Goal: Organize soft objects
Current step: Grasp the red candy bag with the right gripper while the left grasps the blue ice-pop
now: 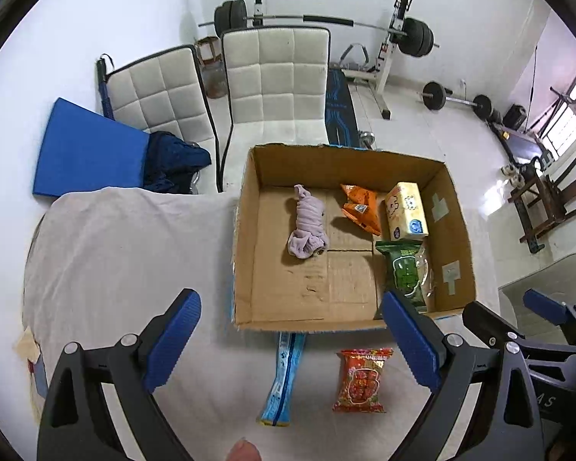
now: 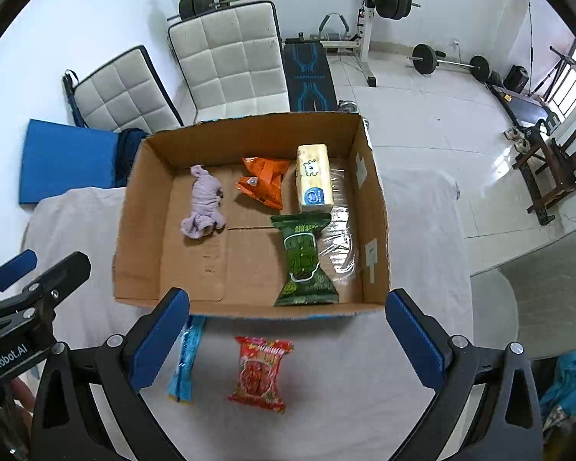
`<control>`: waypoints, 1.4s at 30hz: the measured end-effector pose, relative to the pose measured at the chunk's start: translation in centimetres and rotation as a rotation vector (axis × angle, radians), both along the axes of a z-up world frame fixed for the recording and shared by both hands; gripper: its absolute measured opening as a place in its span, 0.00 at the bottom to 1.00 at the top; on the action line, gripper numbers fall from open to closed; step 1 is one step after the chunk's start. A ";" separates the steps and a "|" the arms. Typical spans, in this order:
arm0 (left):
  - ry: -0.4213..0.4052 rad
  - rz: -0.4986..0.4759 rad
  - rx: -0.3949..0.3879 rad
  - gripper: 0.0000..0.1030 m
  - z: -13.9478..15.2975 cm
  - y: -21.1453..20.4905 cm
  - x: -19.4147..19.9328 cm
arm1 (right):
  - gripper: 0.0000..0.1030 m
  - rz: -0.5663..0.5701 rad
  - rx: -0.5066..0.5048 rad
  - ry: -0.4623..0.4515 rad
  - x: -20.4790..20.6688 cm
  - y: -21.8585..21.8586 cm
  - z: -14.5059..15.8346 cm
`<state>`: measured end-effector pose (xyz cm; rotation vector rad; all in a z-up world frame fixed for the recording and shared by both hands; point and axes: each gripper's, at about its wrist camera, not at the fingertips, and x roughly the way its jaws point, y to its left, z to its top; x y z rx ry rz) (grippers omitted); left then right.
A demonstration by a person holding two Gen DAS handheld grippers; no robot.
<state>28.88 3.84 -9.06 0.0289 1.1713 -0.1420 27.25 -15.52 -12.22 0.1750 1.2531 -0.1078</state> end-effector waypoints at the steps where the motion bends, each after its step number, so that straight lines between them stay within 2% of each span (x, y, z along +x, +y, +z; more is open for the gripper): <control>1: -0.005 0.006 0.006 0.94 0.2 0.1 -0.6 | 1.00 -0.001 0.014 -0.008 -0.5 -0.1 0.2; 5: -0.006 0.027 0.023 0.94 -0.2 0.3 -2.4 | 1.00 0.004 0.057 -0.073 -2.7 -0.5 0.5; 8: 0.021 0.025 0.073 0.94 -2.7 0.5 -3.7 | 1.00 0.023 0.055 -0.080 -3.9 -0.4 -1.2; 9: 0.054 0.024 0.102 0.94 -4.4 0.5 -4.0 | 1.00 0.026 0.055 -0.064 -4.3 -0.3 -2.2; 12: 0.140 0.039 0.161 0.94 -9.3 1.0 -4.5 | 1.00 0.040 0.055 0.042 -5.0 0.0 -6.3; 15: 0.240 0.053 0.178 0.94 -13.6 1.6 -4.6 | 1.00 0.019 0.042 0.174 -5.5 0.5 -11.0; 17: 0.306 0.073 0.180 0.94 -16.5 2.4 -4.7 | 1.00 0.010 0.079 0.230 -5.6 1.0 -13.9; 21: 0.373 0.101 0.206 0.94 -19.8 3.8 -5.1 | 0.97 -0.062 0.206 0.336 -5.5 2.1 -19.3; 25: 0.410 0.103 0.229 0.94 -21.6 4.4 -5.5 | 0.84 -0.053 0.206 0.422 -5.1 4.3 -23.3; 27: 0.419 0.086 0.225 0.94 -22.0 4.3 -5.2 | 0.74 -0.049 0.191 0.453 -5.2 5.0 -24.7; 30: 0.426 0.070 0.195 0.94 -22.3 3.9 -5.1 | 0.51 -0.025 0.141 0.443 -5.2 5.7 -24.5; 32: 0.441 0.048 0.180 0.94 -22.7 3.2 -4.8 | 0.47 -0.027 0.144 0.435 -5.4 5.5 -24.4; 37: 0.502 -0.069 0.164 0.94 -24.6 -0.4 -4.3 | 0.45 0.001 0.104 0.438 -6.9 4.0 -24.0; 39: 0.547 -0.099 0.160 0.77 -25.8 -1.4 -4.3 | 0.45 0.005 0.088 0.430 -7.5 3.3 -23.6; 40: 0.577 -0.110 0.157 0.59 -26.5 -2.0 -4.4 | 0.45 0.002 0.077 0.427 -7.9 2.8 -23.4; 41: 0.591 -0.115 0.160 0.49 -26.9 -2.3 -4.5 | 0.45 -0.003 0.074 0.425 -8.2 2.5 -23.3; 42: 0.585 -0.115 0.148 0.47 -26.8 -2.6 -4.6 | 0.45 -0.010 0.072 0.420 -8.6 2.0 -23.2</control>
